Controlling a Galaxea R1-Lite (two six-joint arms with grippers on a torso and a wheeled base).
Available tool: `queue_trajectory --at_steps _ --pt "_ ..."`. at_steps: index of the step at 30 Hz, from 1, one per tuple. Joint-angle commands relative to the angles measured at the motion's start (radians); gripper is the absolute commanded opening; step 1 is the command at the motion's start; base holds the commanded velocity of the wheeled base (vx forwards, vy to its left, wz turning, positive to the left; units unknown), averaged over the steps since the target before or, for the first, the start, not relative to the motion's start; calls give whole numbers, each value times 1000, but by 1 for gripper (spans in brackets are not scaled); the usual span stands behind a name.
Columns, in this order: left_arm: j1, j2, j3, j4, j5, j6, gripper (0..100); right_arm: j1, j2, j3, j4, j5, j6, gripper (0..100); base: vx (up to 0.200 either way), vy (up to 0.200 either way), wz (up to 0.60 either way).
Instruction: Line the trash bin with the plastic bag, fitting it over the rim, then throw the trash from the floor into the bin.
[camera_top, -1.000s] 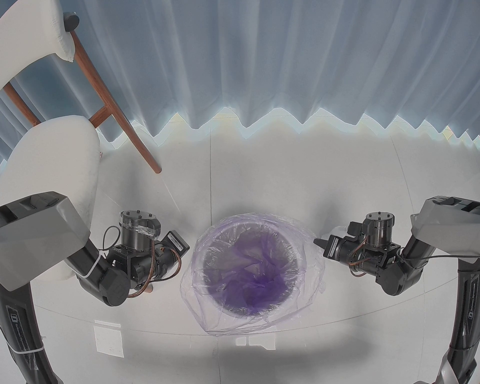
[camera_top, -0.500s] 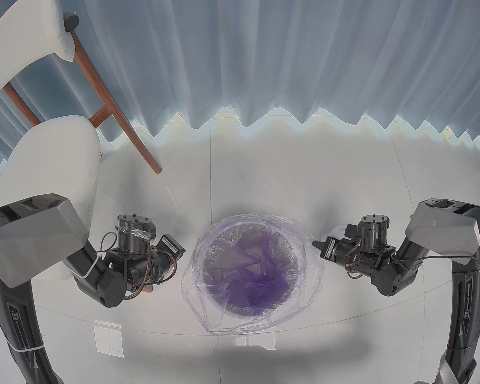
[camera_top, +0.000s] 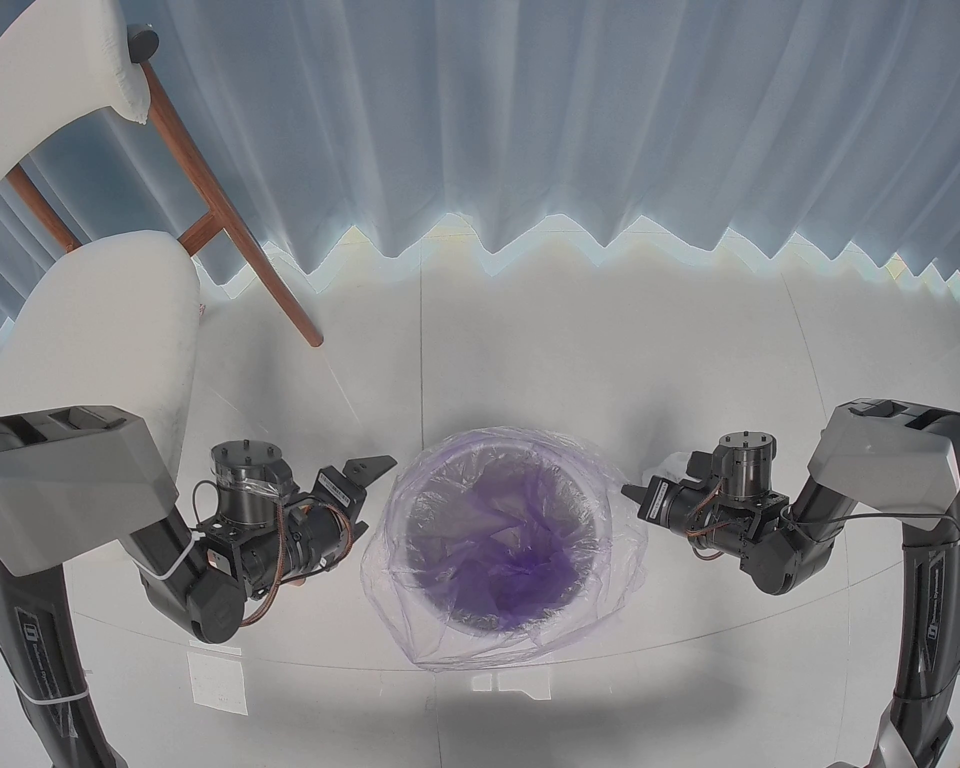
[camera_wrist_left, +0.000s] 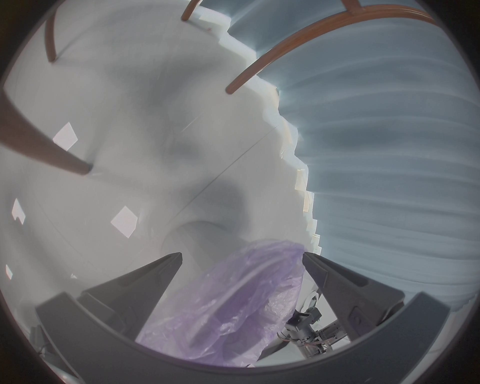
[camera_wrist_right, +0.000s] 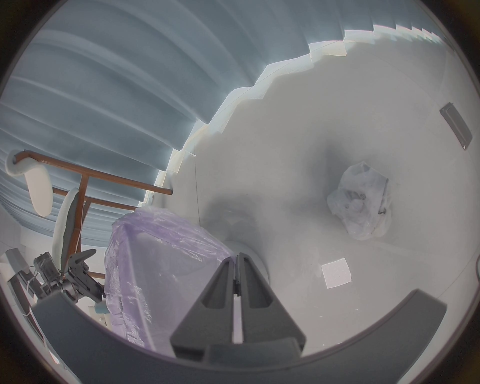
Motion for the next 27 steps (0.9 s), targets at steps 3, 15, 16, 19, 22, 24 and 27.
queue_trajectory --at_steps 3,15,16,19,22,24,27 --pt "-32 47 -6 -8 -16 -51 100 1 -2 3 -1 0 -1 0 0 0 0" --pt "-35 57 -10 -50 -16 -71 0 3 -5 29 -11 0 -7 0 0 0 0" --pt "-35 57 -10 -50 -16 -71 0 3 -5 29 -11 0 -7 0 0 0 0" --pt "-32 60 -14 -50 -14 -71 0 3 -5 29 -11 2 -8 0 0 0 0" --pt "-27 62 -20 -50 -14 -70 0 1 -5 27 -13 2 -8 0 0 0 0" --pt "-21 63 -24 -50 -14 -70 0 1 -5 17 -11 0 -7 0 0 0 0" --pt "-9 73 -43 -48 -8 -68 0 0 -1 -13 -1 2 2 0 0 0 0"
